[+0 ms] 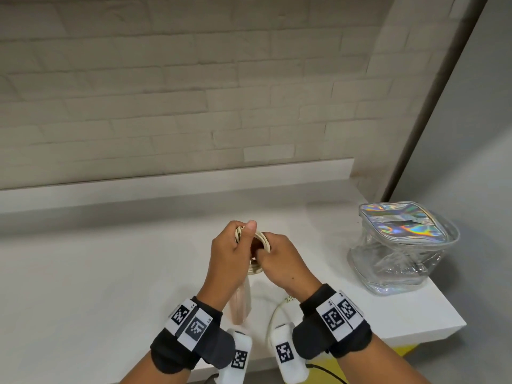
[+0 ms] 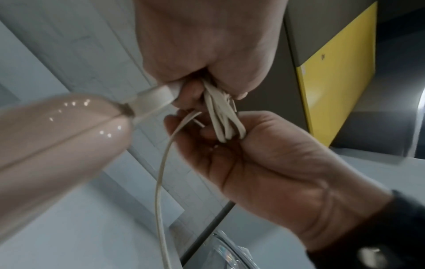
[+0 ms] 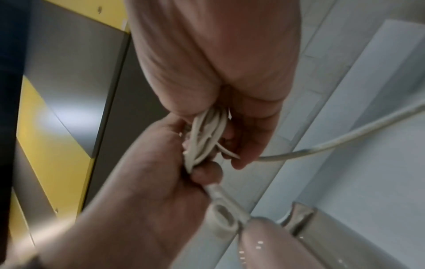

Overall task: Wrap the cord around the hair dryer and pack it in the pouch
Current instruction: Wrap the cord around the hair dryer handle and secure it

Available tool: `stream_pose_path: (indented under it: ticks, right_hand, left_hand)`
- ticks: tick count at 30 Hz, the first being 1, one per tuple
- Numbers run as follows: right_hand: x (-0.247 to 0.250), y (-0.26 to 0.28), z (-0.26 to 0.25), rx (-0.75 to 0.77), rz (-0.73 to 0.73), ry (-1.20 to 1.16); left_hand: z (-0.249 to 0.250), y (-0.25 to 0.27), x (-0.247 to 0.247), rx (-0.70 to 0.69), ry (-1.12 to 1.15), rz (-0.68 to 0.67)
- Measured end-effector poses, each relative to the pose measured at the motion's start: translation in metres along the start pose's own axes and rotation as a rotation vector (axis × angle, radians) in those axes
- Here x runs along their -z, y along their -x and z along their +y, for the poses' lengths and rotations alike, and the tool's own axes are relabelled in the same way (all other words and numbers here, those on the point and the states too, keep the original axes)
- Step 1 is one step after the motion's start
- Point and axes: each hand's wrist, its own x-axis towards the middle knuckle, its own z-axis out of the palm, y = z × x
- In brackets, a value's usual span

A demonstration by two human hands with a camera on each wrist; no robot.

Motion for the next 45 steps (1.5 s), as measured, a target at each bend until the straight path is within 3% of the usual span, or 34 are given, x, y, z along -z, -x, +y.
stream_pose_path:
  ticks: [8,13,16,19,22,28,30,33,40,45]
  right_hand:
    - [0.002,-0.016,0.009,-0.136,0.003,-0.117]
    - [0.009,-0.020,0.019,-0.192,-0.155,-0.271]
    - [0.010,-0.018,0.024,-0.150,-0.106,-0.306]
    - [0.012,-0.012,0.022,-0.015,0.001,-0.277]
    - [0.018,-0.006,0.016,0.042,-0.003,-0.387]
    - [0.027,0.010,-0.008,-0.027,-0.189,-0.169]
    - [0.031,0.017,-0.013,-0.038,-0.274,-0.279]
    - [0.045,0.032,-0.028,-0.132,-0.353,-0.635]
    - [0.043,0.047,-0.017,-0.244,-0.213,-0.246]
    - [0.018,0.041,-0.001,-0.094,0.017,0.284]
  left_hand:
    - [-0.007,-0.002,-0.002,-0.012,-0.044,-0.010]
    - [-0.014,-0.005,-0.001,0.047,-0.010,-0.026]
    - [-0.016,-0.005,-0.004,0.070,-0.019,-0.019]
    - [-0.015,-0.006,-0.005,0.112,0.025,-0.035]
    - [-0.015,-0.010,-0.003,0.113,0.051,-0.040]
    - [-0.029,-0.016,-0.001,0.019,-0.026,0.027]
    - [-0.033,-0.018,0.005,0.022,-0.052,0.078]
    - [-0.038,-0.027,0.020,0.048,-0.042,0.151]
    - [-0.042,-0.034,0.033,0.083,0.016,0.189]
    - [-0.034,-0.029,0.030,0.079,0.070,0.209]
